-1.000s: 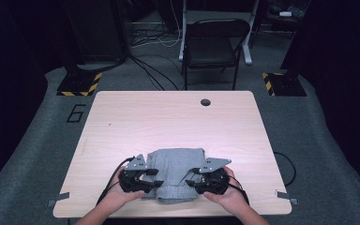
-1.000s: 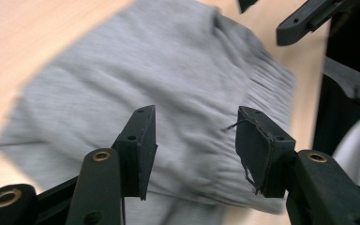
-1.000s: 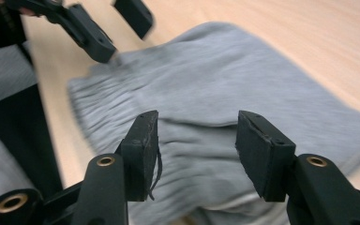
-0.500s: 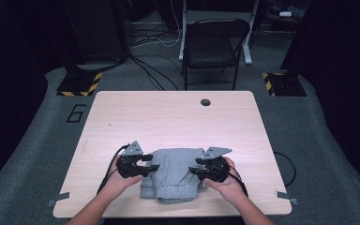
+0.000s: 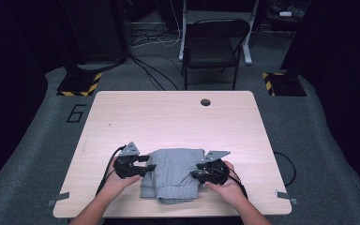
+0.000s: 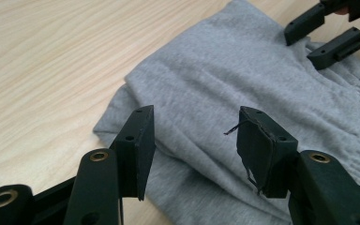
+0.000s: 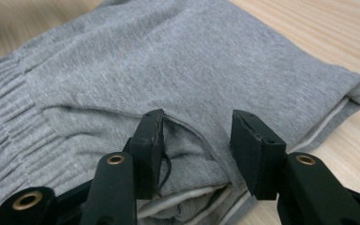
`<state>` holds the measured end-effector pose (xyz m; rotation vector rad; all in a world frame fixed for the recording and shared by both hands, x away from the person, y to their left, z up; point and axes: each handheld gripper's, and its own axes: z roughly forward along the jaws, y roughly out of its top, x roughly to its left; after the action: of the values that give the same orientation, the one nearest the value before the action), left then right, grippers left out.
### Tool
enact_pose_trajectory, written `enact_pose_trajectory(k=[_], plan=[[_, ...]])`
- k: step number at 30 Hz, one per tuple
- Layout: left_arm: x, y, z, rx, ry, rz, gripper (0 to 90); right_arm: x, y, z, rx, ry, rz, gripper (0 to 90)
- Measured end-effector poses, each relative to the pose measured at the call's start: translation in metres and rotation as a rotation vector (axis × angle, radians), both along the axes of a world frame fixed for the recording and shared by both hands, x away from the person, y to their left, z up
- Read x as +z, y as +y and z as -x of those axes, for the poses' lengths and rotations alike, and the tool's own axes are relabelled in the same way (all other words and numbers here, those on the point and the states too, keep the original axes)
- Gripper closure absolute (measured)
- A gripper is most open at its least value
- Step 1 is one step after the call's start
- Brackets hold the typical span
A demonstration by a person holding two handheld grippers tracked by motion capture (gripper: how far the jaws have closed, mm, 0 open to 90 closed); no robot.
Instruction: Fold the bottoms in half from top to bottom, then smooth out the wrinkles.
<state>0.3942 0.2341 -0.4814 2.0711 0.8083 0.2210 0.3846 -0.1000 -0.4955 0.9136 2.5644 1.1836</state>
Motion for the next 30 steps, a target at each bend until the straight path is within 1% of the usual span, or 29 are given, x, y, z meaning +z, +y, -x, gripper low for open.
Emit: enact_pose_trajectory(k=[1,2,3,4,5,6,7,8,10,11,12,13,14,15,17,18,19,20,21,22,23,24,25,26,27,29,30], plan=[[0.000,0.002,0.000,0.000,0.017,0.001,47.2,0.000,0.000,0.001,0.002,0.005,0.006,54.7],[-0.001,0.003,-0.001,0.012,0.003,0.008,47.2,-0.001,-0.001,0.001,0.005,0.008,0.011,54.9],[-0.002,0.005,-0.001,0.020,0.015,0.014,47.2,-0.002,0.000,0.002,0.003,0.006,0.010,55.1],[-0.003,0.006,-0.002,0.024,0.012,0.013,47.2,-0.002,0.000,0.002,0.006,-0.001,0.016,55.1],[-0.004,0.007,-0.003,0.031,0.012,0.014,47.2,-0.003,0.000,0.002,0.009,0.001,0.017,55.1],[-0.005,0.007,-0.004,0.031,0.015,0.010,47.1,-0.003,0.000,0.004,-0.005,0.011,0.011,55.1],[-0.005,0.008,-0.004,0.037,0.023,0.016,47.0,-0.003,-0.001,0.004,-0.006,0.007,0.009,55.1],[-0.005,0.007,-0.004,0.045,0.031,0.025,46.9,-0.002,-0.002,0.004,0.008,0.004,0.013,55.1],[-0.005,0.008,-0.005,0.041,0.023,0.015,46.8,0.001,-0.004,0.005,0.005,0.006,-0.002,54.7],[-0.005,0.009,-0.004,0.041,0.023,0.011,46.7,0.004,-0.005,0.007,-0.003,0.009,-0.020,54.5],[-0.004,0.009,-0.004,0.028,0.027,0.002,46.6,0.007,-0.007,0.008,-0.010,-0.005,-0.039,54.2],[-0.005,0.009,-0.003,0.039,0.022,0.006,46.6,0.009,-0.008,0.009,-0.016,-0.008,-0.053,54.2],[-0.006,0.008,-0.002,0.047,0.029,0.014,46.5,0.011,-0.010,0.009,-0.020,-0.016,-0.054,54.2],[-0.006,0.008,-0.003,0.046,0.029,0.014,46.4,0.014,-0.012,0.011,-0.033,-0.025,-0.067,54.2],[-0.006,0.008,-0.003,0.041,0.024,-0.005,46.1,0.017,-0.016,0.010,-0.043,-0.044,-0.074,54.2],[-0.007,0.008,-0.004,0.035,0.022,-0.007,45.9,0.018,-0.017,0.011,-0.060,-0.046,-0.078,54.2],[-0.008,0.007,-0.004,0.044,0.021,-0.003,45.9,0.018,-0.020,0.010,-0.068,-0.055,-0.079,54.1],[-0.008,0.007,-0.004,0.041,0.026,-0.006,45.8,0.019,-0.022,0.009,-0.084,-0.047,-0.086,54.0],[-0.009,0.007,-0.004,0.043,0.026,-0.007,45.8,0.018,-0.023,0.009,-0.092,-0.051,-0.093,54.0],[-0.010,0.006,-0.004,0.045,0.024,-0.009,45.8,0.018,-0.025,0.008,-0.096,-0.042,-0.089,54.0],[-0.009,0.006,-0.005,0.037,0.037,-0.014,45.6,0.017,-0.026,0.007,-0.101,-0.047,-0.089,53.9],[-0.009,0.006,-0.005,0.034,0.034,-0.020,45.4,0.017,-0.027,0.007,-0.106,-0.045,-0.090,53.8],[-0.011,0.005,-0.005,0.039,0.030,-0.014,45.1,0.017,-0.027,0.007,-0.102,-0.050,-0.093,53.7],[-0.011,0.004,-0.006,0.043,0.029,-0.019,44.7,0.016,-0.027,0.008,-0.111,-0.037,-0.093,53.7],[-0.013,0.003,-0.007,0.049,0.029,-0.019,44.0,0.015,-0.027,0.008,-0.108,-0.037,-0.091,53.8],[-0.017,0.000,-0.011,0.046,0.036,-0.031,42.4,0.014,-0.025,0.009,-0.087,-0.029,-0.079,53.7],[-0.019,-0.002,-0.012,0.048,0.046,-0.039,41.9,0.012,-0.024,0.009,-0.080,-0.023,-0.068,53.7]])
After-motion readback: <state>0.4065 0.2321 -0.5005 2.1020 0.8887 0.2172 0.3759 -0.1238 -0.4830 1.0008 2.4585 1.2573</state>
